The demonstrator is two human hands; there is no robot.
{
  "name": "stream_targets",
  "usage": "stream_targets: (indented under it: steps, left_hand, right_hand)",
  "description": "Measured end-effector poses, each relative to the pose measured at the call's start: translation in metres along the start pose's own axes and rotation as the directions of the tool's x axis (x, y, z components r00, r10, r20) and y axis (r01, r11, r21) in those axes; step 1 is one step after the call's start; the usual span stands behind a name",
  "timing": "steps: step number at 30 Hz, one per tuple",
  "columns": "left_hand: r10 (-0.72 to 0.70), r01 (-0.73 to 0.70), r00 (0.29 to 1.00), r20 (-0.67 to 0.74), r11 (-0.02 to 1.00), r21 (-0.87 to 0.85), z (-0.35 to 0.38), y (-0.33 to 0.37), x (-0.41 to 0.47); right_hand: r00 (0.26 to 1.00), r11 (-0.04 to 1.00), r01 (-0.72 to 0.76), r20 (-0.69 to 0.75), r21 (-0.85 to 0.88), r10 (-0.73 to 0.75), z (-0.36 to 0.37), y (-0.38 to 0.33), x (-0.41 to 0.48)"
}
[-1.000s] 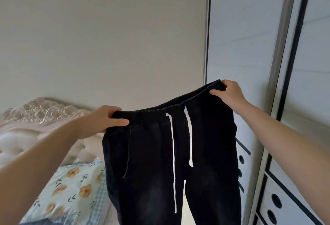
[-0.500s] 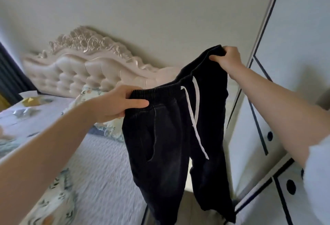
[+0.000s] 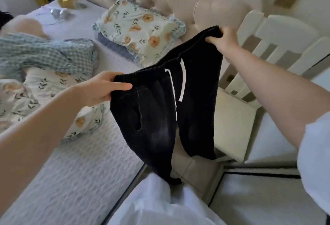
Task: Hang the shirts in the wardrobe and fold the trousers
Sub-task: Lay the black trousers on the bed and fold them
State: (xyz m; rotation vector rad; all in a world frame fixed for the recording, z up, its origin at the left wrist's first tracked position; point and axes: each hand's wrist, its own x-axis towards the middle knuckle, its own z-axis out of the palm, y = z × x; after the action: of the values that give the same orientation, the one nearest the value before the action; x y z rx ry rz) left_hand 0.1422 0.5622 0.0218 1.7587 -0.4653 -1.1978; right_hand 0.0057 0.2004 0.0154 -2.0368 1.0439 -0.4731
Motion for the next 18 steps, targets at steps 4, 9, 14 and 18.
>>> stream_targets:
  steps: [4, 9, 14, 18]
  left_hand:
    - [-0.111, 0.102, 0.987, -0.116, 0.991, -0.083, -0.036, -0.052, 0.026]
    - [-0.186, 0.138, 0.935, -0.303, 0.975, -0.174, -0.095, -0.101, 0.054]
    - [-0.202, 0.152, 0.859, -0.471, 0.978, -0.142, -0.167, -0.145, 0.08]
    - [-0.196, 0.212, 0.818, -0.54, 0.977, -0.033, -0.223, -0.18, 0.103]
  right_hand:
    - [0.996, 1.0, -0.004, 0.092, -0.021, 0.006, 0.08, 0.011, 0.02]
    - [0.984, 0.998, 0.052, 0.17, -0.035, -0.045, 0.171, 0.0, 0.046]
    - [0.951, 0.977, 0.195, 0.258, -0.08, -0.169, 0.261, -0.036, 0.074]
    - [0.921, 0.96, 0.25, 0.338, -0.125, -0.196, 0.344, -0.055, 0.095]
